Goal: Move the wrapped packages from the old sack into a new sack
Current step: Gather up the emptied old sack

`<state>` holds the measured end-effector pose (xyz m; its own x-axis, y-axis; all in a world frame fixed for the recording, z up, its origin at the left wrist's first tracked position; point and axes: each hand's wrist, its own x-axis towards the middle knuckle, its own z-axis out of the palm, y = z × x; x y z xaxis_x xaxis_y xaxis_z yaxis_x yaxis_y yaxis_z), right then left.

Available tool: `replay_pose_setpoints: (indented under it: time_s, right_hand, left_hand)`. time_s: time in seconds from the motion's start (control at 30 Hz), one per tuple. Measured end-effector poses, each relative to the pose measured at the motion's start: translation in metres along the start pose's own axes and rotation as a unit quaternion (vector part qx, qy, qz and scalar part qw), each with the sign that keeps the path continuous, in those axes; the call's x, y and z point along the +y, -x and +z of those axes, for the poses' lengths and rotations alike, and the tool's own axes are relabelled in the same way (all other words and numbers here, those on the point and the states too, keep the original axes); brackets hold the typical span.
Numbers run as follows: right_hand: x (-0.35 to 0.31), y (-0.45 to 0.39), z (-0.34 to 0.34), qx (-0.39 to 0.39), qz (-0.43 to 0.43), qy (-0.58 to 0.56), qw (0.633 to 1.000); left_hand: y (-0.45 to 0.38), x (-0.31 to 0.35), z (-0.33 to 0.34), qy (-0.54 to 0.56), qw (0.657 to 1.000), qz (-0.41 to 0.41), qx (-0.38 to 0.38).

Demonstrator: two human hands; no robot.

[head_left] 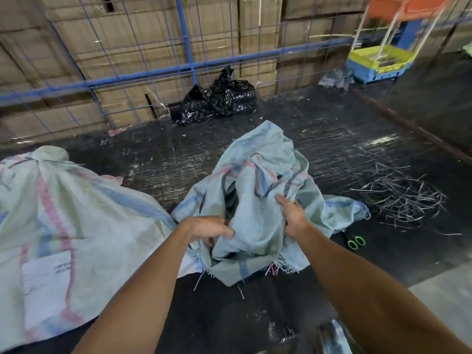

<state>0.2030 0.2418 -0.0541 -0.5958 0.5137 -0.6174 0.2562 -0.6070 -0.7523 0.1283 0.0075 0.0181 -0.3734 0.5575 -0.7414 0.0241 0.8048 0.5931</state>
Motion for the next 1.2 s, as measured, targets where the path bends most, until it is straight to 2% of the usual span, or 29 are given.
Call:
replay_pose_setpoints:
  time_s: [0.03,0.1,0.17,0.23,0.3,0.37,0.43,0.47,0.5,0.53,0.6,0.67,0.73,0.77,0.8,0.83,0.9,0.97,1.0,1.03,1.1,1.13,1.2]
  right_hand:
    - [-0.009,0.006,0.007,-0.011,-0.036,0.005,0.999]
    - [-0.031,0.017,0.025,-0.037,-0.102,0.018,0.994]
    - [-0.058,0.032,0.043,-0.094,-0.15,0.045,0.983]
    - [-0.087,0.042,0.058,-0.163,-0.17,0.06,0.97]
    - [-0.118,0.052,0.071,-0.205,-0.19,0.047,0.959]
    - [-0.143,0.06,0.079,-0.184,-0.228,0.049,0.955]
    - [-0.159,0.062,0.082,-0.139,-0.262,0.13,0.946]
    - [-0.165,0.068,0.082,-0.148,-0.268,0.19,0.933]
    - [-0.168,0.07,0.081,-0.164,-0.265,0.245,0.918]
    - [-0.171,0.075,0.08,-0.18,-0.271,0.289,0.9]
    - [-0.179,0.082,0.079,-0.186,-0.285,0.335,0.879]
    - [-0.189,0.089,0.081,-0.19,-0.298,0.362,0.863]
    - [-0.199,0.098,0.083,-0.188,-0.319,0.409,0.834]
    - [-0.202,0.105,0.084,-0.205,-0.321,0.438,0.814]
    - [-0.206,0.111,0.085,-0.236,-0.311,0.453,0.801]
    - [-0.209,0.116,0.085,-0.266,-0.302,0.462,0.791]
    - [-0.214,0.127,0.085,-0.313,-0.283,0.482,0.768]
    - [-0.218,0.128,0.082,-0.302,-0.29,0.473,0.775]
    - [-0.22,0.122,0.081,-0.276,-0.308,0.454,0.789]
    - [-0.22,0.117,0.078,-0.246,-0.33,0.428,0.805]
    - [-0.221,0.107,0.074,-0.198,-0.354,0.369,0.836]
    - [-0.221,0.106,0.073,-0.206,-0.35,0.344,0.846]
    - [-0.218,0.111,0.077,-0.285,-0.318,0.306,0.85]
  left_hand:
    - [-0.001,0.005,-0.005,0.071,0.997,0.024,0.036]
    - [-0.007,0.021,-0.015,0.191,0.961,0.096,0.178]
    - [-0.01,0.046,-0.018,0.229,0.924,0.174,0.252]
    - [-0.01,0.067,-0.009,0.163,0.928,0.21,0.262]
    - [-0.015,0.077,0.0,0.042,0.937,0.212,0.274]
    - [-0.014,0.083,0.005,-0.098,0.951,0.206,0.207]
    - [-0.002,0.091,-0.008,-0.208,0.956,0.172,0.115]
    - [0.008,0.099,-0.022,-0.198,0.961,0.168,0.093]
    - [0.017,0.106,-0.036,-0.142,0.969,0.18,0.095]
    - [0.03,0.113,-0.051,-0.066,0.967,0.209,0.133]
    - [0.055,0.126,-0.082,0.06,0.918,0.284,0.27]
    - [0.075,0.135,-0.101,0.152,0.839,0.357,0.381]
    - [0.085,0.144,-0.109,0.152,0.765,0.41,0.473]
    - [0.088,0.148,-0.113,0.102,0.751,0.415,0.504]
    - [0.087,0.15,-0.117,0.012,0.764,0.399,0.507]
    - [0.083,0.15,-0.119,-0.105,0.796,0.359,0.476]
    - [0.077,0.151,-0.121,-0.293,0.844,0.246,0.376]
    - [0.075,0.152,-0.116,-0.31,0.879,0.198,0.305]
    - [0.073,0.152,-0.114,-0.284,0.884,0.193,0.318]
    - [0.073,0.151,-0.112,-0.262,0.874,0.191,0.363]
    - [0.073,0.148,-0.111,-0.234,0.813,0.187,0.498]
    - [0.074,0.148,-0.112,-0.237,0.769,0.181,0.565]
    - [0.077,0.153,-0.112,-0.247,0.686,0.195,0.656]
